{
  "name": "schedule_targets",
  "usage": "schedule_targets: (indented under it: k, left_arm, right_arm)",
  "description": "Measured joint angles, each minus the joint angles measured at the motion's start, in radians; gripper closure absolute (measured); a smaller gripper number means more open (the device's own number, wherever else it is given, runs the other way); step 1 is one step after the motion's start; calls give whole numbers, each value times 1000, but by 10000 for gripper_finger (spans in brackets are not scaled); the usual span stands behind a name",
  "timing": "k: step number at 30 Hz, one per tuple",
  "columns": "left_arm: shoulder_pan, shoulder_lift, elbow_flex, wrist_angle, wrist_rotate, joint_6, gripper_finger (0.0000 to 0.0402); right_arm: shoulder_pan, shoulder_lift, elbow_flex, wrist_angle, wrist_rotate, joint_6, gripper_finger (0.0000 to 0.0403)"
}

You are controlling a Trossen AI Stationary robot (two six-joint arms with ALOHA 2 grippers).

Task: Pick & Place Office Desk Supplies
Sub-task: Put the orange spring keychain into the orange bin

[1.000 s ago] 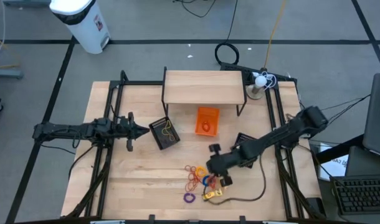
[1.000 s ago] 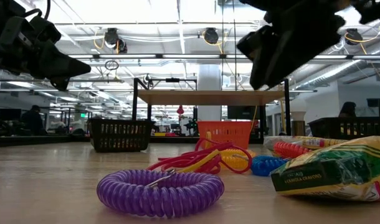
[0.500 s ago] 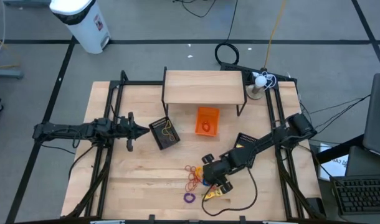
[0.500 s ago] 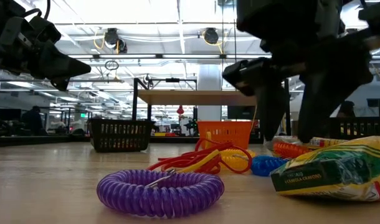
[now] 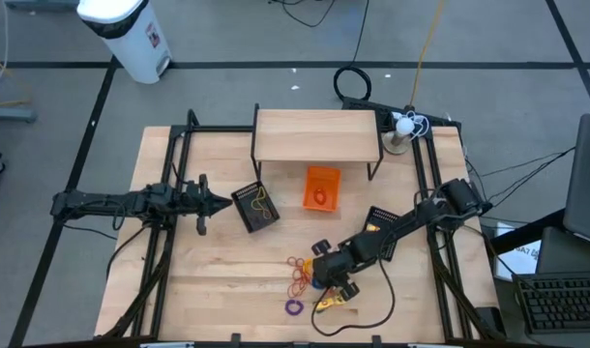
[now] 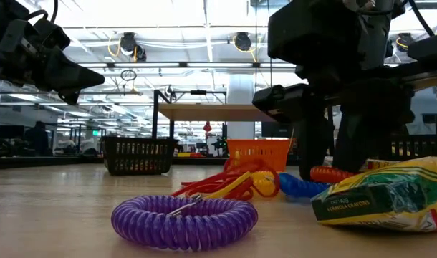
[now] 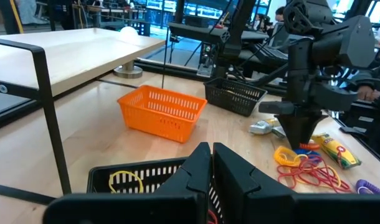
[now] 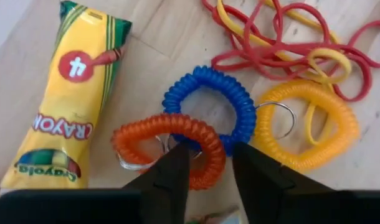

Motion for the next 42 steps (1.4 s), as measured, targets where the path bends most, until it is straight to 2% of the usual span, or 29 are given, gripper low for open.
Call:
schedule_targets:
  k: [6,11,14,20,23,27,30,32,37,42]
  left_arm:
    - [0,0,0,0,0,0,382]
    - [0,0,0,0,0,0,382]
    - [0,0,0,0,0,0,382]
    - [0,0,0,0,0,0,382]
    - [0,0,-1,4,1,-9,382]
    - [0,0,-3,25,6,-18,382]
    - [0,0,-3,28,6,-18,382]
    - [0,0,-3,28,6,-11,382]
    - [0,0,-3,31,6,-2,382]
    - [0,0,-3,32,6,0,382]
  right_arm:
    - [0,-28,0,-10,0,4,390]
    - [0,-53,0,-8,-1,32,381]
    - [2,-77,0,-11,-2,30,391]
    - [-4,-211,-40,67,-5,11,397]
    - [-31,-319,-135,220,-25,34,398]
    - [-88,-494,-332,459,-37,110,399]
    - [-127,-627,-492,642,-11,199,400]
    - [-142,-715,-589,732,43,258,400]
    - [-151,-932,-777,842,128,295,400]
    - [-143,-1127,-865,848,184,297,401]
